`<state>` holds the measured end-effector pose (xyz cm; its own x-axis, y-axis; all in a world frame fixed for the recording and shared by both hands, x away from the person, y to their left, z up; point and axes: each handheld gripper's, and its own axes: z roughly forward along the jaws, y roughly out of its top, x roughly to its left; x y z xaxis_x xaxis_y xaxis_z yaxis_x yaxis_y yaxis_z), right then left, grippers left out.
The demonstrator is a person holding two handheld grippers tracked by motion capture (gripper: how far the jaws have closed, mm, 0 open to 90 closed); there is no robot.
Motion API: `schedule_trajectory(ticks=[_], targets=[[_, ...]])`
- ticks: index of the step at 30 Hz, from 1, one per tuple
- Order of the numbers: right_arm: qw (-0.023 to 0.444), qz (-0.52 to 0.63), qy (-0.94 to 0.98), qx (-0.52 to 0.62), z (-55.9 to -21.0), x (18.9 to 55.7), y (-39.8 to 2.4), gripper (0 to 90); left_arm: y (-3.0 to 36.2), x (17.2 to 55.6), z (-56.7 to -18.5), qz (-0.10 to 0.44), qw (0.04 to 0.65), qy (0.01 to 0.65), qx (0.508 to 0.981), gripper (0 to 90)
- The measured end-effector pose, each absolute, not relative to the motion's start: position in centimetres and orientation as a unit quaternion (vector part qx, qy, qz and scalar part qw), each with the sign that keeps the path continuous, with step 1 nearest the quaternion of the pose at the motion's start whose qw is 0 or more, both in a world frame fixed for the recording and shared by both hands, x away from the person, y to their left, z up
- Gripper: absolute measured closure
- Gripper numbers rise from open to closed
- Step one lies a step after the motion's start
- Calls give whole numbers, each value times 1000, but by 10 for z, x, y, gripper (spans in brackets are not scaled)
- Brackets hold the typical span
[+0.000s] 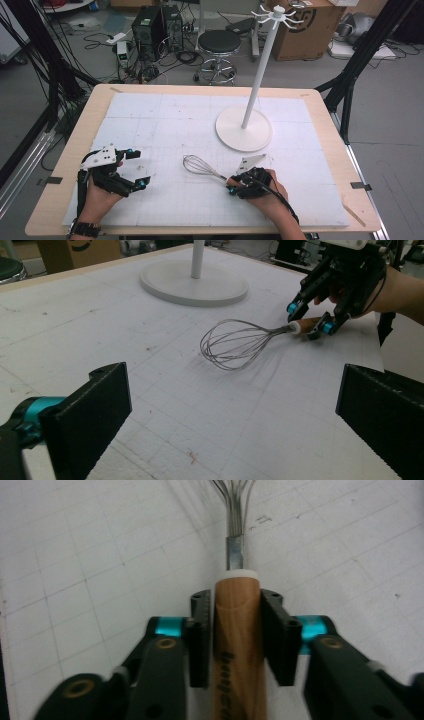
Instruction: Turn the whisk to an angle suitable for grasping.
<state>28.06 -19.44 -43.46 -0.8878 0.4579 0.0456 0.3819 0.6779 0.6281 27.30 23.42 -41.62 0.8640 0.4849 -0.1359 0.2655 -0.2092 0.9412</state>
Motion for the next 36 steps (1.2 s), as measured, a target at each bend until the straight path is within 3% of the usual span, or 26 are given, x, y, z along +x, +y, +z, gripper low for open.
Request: schedule_trajectory(ticks=[6,8,10,16,36], targets=[[61,337,908,241,-432,274,-216,533,234,273,-417,94,577,244,774,18],[62,332,910,242,-434,272,-219,552,235,273,-417,94,578,244,773,18],[54,335,910,237,-436,269,-227,672,235,273,-417,94,579,246,772,18],[62,326,917,220,-435,269,-223,685,233,273,-416,95,580,243,772,18],[32,336,933,123,-436,293,-128,698,237,274,-414,98,583,244,769,18]])
